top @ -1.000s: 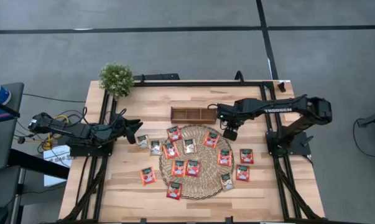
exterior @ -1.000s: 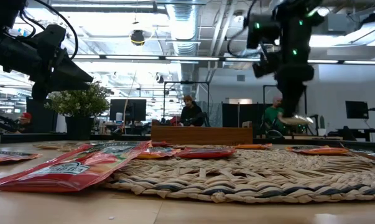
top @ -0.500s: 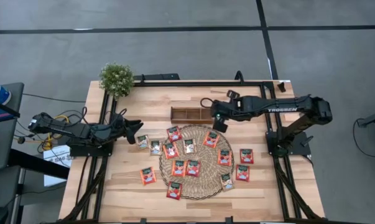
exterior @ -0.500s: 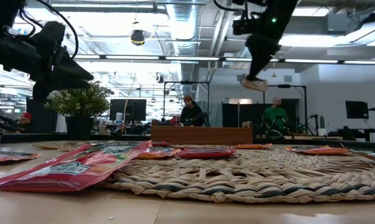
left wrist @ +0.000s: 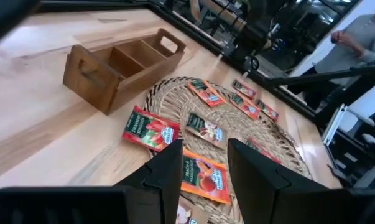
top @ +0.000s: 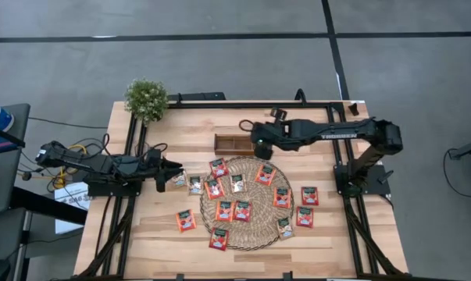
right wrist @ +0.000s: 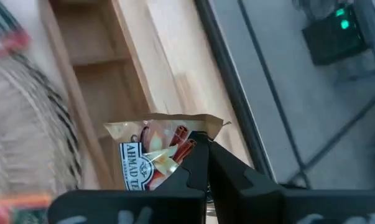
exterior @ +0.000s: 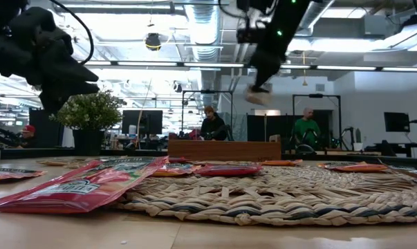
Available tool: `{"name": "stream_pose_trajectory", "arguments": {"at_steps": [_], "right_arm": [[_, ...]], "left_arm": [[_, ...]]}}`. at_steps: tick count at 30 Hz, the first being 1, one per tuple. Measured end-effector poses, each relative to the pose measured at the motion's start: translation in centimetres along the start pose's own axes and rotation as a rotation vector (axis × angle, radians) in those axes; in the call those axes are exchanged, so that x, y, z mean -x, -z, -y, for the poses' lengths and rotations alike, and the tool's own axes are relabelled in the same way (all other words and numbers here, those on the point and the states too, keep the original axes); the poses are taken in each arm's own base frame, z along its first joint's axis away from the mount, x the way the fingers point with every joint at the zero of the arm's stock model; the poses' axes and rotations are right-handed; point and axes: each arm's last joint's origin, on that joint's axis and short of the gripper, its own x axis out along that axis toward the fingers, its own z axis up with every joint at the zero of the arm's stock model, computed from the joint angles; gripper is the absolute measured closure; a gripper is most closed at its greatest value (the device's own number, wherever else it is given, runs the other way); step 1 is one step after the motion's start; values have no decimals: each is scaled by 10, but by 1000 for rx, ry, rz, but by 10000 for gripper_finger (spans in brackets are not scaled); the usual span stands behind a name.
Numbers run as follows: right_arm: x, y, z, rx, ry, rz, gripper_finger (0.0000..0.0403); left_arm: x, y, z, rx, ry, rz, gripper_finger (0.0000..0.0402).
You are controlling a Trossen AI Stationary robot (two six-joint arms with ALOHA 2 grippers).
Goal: Pick & Place Tea
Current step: Put the brown tea bag into the right section of the wooden organizer
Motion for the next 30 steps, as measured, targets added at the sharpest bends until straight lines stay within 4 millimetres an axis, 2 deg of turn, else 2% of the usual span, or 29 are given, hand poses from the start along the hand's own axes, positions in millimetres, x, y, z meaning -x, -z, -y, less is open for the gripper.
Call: {"name": "stream_pose_trajectory", "arguments": {"at_steps": [7, 11, 18, 23, 30], "right_arm": [[-35, -34, -15, 126, 42, -32, 403], [-54, -39, -25, 178, 94, -111, 403], [-66, -32, -34, 162, 109, -199, 403], [-69, -31, -28, 141, 141, -212, 403], [-82, -21, -21, 130, 123, -260, 403]], "left_arm": [[-1, 3, 0, -24, 8, -40, 282], [-1, 5, -2, -33, -14, -56, 282], [-1, 5, -3, -37, -30, -59, 282], [-1, 6, -4, -43, -50, -52, 282], [-1, 6, -5, -47, -61, -54, 282]]}}
